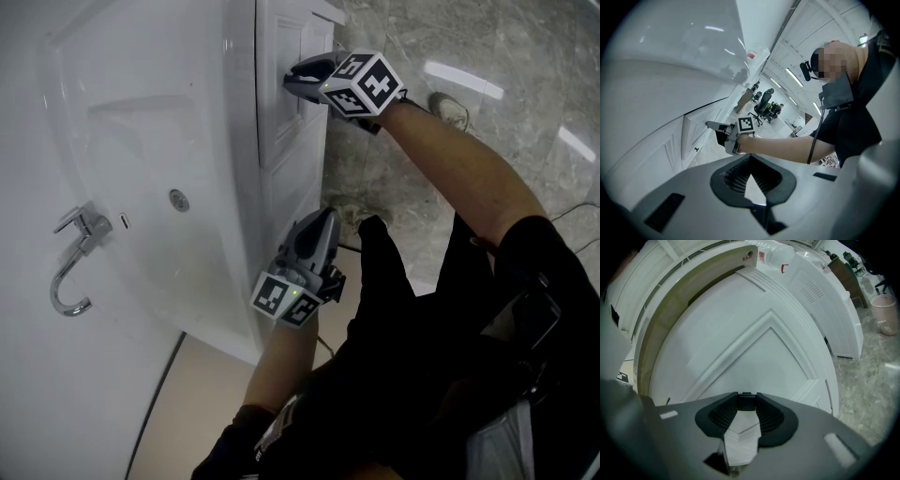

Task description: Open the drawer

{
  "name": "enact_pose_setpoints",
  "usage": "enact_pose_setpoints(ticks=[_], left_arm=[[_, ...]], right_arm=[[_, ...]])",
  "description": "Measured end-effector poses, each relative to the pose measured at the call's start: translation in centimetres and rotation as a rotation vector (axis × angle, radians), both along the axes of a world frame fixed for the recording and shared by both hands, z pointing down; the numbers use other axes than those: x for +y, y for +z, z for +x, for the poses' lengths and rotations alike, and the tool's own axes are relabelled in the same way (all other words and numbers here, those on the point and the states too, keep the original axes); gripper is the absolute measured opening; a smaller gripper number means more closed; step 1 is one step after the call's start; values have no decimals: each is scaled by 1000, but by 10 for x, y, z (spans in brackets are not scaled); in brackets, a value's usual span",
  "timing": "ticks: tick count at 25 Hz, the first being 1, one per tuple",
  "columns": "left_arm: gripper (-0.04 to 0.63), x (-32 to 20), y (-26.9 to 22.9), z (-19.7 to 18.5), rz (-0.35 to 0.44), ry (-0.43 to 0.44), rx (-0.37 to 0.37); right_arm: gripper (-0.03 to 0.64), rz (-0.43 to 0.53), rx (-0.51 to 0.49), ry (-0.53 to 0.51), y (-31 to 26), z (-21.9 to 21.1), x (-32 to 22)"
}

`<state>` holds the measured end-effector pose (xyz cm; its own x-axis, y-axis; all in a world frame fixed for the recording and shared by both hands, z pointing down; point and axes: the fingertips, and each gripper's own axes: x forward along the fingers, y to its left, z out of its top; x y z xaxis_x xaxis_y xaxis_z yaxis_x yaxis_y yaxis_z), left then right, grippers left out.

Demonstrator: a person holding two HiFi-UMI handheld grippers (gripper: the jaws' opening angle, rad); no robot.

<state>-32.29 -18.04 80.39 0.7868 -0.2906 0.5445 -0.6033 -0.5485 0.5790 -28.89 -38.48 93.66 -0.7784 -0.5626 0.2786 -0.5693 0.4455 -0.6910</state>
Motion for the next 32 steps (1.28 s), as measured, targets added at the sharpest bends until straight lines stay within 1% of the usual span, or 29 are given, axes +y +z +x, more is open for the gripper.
enact_pose_setpoints(ticks=[5, 11, 20, 24, 32], left_arm=[[0, -5, -3, -1, -2, -3, 11], [0, -2, -1, 5, 0, 0, 19], [0, 15, 1, 27, 6, 27, 26], [0, 7, -1, 23, 4, 23, 33], [0, 2, -3, 20, -11, 20, 43]], right_arm=[[121, -6, 12, -13, 0, 5, 5], [121, -11, 17, 1, 0, 20, 22], [121, -11, 22, 16, 2, 49, 53], [121, -22, 25, 19, 2, 50, 54], [121, -31, 46, -10, 2, 55, 59]])
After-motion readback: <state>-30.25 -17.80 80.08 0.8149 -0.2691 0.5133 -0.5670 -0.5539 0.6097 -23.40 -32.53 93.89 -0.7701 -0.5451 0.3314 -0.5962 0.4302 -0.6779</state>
